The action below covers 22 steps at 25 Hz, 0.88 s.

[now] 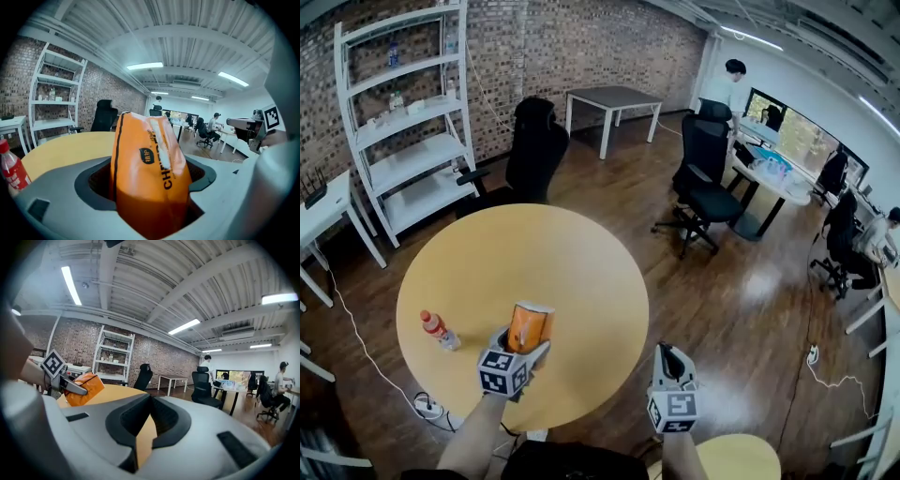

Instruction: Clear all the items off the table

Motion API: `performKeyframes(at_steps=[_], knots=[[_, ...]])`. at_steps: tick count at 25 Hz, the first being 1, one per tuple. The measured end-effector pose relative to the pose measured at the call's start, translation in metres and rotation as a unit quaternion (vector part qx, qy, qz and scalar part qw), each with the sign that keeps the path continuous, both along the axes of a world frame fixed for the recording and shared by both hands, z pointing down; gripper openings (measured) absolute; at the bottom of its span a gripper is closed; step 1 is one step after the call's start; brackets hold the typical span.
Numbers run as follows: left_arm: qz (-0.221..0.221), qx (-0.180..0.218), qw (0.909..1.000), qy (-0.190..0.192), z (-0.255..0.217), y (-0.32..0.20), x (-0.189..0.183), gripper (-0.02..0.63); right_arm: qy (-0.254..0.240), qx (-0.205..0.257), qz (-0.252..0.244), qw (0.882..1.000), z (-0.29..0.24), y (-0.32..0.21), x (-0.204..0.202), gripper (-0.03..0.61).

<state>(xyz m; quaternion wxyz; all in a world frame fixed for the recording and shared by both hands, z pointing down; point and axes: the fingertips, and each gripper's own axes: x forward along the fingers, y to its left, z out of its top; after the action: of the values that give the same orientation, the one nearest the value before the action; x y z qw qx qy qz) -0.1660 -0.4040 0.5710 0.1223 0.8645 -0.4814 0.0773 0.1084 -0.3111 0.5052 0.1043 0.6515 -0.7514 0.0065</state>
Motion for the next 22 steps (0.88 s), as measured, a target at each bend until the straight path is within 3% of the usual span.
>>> performKeyframes(at_steps=[5,12,20,22], knots=[[0.004,-0.075,0.9967,-0.032,0.058,-0.013,0.005,0.413,0.001,-0.046,0.006,0.999,0.040,-0.011,-0.002,0.005],[0.006,-0.154,0.9844,-0.085,0.116,-0.019,-0.005,0.413,-0.026,-0.121,0.009,0.992,0.096,-0.002,-0.022,0.005],[0.020,-0.218,0.9679,-0.124,0.173,-0.031,-0.002,0.414,-0.117,-0.138,0.044,0.983,0.116,-0.011,-0.037,0.005],[0.018,-0.232,0.9653,-0.118,0.178,-0.032,0.000,0.422,-0.133,-0.140,0.051,0.980,0.117,-0.010,-0.036,0.005]])
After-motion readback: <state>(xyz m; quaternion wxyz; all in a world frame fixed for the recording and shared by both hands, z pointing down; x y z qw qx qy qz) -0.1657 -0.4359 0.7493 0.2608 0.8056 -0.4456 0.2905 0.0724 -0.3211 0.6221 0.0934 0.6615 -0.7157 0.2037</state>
